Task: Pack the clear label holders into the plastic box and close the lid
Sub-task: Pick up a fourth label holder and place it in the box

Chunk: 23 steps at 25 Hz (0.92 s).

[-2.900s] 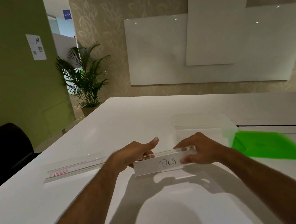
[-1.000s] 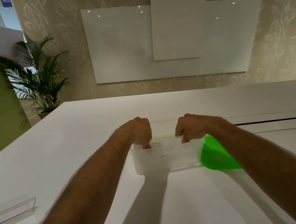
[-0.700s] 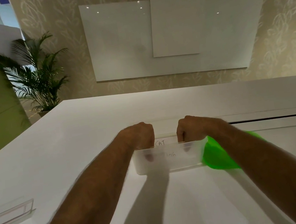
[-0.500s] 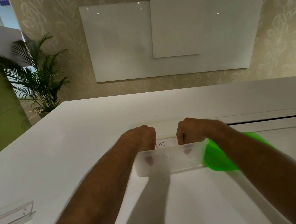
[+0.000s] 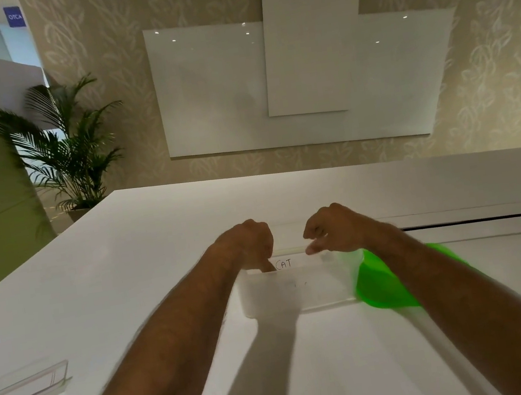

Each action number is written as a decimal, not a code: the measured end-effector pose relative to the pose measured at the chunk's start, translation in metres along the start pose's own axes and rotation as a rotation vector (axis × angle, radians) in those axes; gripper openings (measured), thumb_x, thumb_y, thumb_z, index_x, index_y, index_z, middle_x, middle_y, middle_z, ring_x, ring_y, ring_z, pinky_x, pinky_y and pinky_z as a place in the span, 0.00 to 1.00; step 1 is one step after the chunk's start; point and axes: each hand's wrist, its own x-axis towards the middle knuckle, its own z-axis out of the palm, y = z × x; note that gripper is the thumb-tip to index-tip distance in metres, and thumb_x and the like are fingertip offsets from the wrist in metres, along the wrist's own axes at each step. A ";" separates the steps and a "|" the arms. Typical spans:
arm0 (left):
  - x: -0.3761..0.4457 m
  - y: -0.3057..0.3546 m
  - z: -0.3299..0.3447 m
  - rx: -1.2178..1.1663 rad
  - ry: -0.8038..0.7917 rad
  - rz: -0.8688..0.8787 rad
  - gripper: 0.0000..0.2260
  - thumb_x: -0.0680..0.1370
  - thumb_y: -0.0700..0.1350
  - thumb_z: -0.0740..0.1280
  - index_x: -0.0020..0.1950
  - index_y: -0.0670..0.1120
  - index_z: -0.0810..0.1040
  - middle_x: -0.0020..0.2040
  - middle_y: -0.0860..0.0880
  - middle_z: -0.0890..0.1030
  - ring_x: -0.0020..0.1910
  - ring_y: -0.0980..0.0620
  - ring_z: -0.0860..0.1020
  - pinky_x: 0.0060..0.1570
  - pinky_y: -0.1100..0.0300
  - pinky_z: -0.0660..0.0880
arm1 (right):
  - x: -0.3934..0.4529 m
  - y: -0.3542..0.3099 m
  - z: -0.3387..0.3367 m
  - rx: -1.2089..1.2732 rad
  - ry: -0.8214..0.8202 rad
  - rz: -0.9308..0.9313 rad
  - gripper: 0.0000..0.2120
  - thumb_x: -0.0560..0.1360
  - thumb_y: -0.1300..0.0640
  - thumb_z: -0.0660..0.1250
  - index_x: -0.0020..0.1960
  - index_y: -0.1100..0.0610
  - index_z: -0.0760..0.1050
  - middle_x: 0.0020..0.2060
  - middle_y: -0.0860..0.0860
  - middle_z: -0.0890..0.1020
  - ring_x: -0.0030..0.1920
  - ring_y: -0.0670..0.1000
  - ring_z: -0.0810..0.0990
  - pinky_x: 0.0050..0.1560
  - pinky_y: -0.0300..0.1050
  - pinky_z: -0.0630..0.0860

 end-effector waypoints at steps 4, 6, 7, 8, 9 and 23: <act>-0.019 -0.008 0.004 -0.145 0.333 0.002 0.23 0.75 0.59 0.70 0.67 0.51 0.76 0.64 0.50 0.79 0.63 0.48 0.77 0.62 0.51 0.75 | -0.013 -0.014 0.005 -0.003 0.355 -0.002 0.29 0.75 0.37 0.63 0.70 0.52 0.70 0.69 0.49 0.74 0.70 0.51 0.71 0.70 0.48 0.67; -0.031 -0.010 0.011 -0.077 0.480 0.007 0.28 0.78 0.60 0.65 0.75 0.49 0.68 0.73 0.49 0.73 0.72 0.48 0.69 0.68 0.51 0.71 | -0.018 -0.024 0.010 -0.103 0.412 -0.006 0.36 0.77 0.34 0.54 0.77 0.54 0.57 0.77 0.52 0.60 0.78 0.53 0.56 0.76 0.51 0.54; -0.037 -0.011 0.015 -0.021 0.545 0.009 0.31 0.79 0.62 0.62 0.77 0.48 0.63 0.77 0.48 0.68 0.76 0.47 0.65 0.71 0.50 0.67 | -0.020 -0.030 0.013 -0.147 0.435 -0.009 0.38 0.77 0.32 0.49 0.79 0.55 0.50 0.79 0.53 0.53 0.79 0.53 0.49 0.78 0.53 0.48; -0.041 -0.013 0.020 0.037 0.591 0.014 0.34 0.79 0.64 0.59 0.79 0.47 0.59 0.79 0.47 0.63 0.78 0.46 0.60 0.75 0.48 0.62 | -0.022 -0.035 0.017 -0.175 0.458 -0.006 0.41 0.76 0.31 0.45 0.79 0.55 0.45 0.79 0.54 0.48 0.79 0.54 0.44 0.78 0.54 0.44; -0.046 -0.015 0.024 0.084 0.619 0.009 0.37 0.79 0.67 0.55 0.81 0.46 0.55 0.81 0.46 0.58 0.80 0.44 0.55 0.77 0.46 0.57 | -0.025 -0.040 0.021 -0.194 0.483 -0.001 0.42 0.74 0.29 0.42 0.79 0.54 0.41 0.79 0.54 0.44 0.79 0.54 0.40 0.77 0.56 0.41; -0.114 -0.055 0.066 0.207 0.700 -0.140 0.44 0.74 0.75 0.45 0.82 0.47 0.49 0.82 0.44 0.49 0.81 0.41 0.48 0.77 0.37 0.47 | -0.051 -0.092 0.068 -0.284 0.599 0.007 0.45 0.73 0.27 0.45 0.79 0.54 0.40 0.79 0.56 0.42 0.78 0.57 0.40 0.75 0.65 0.43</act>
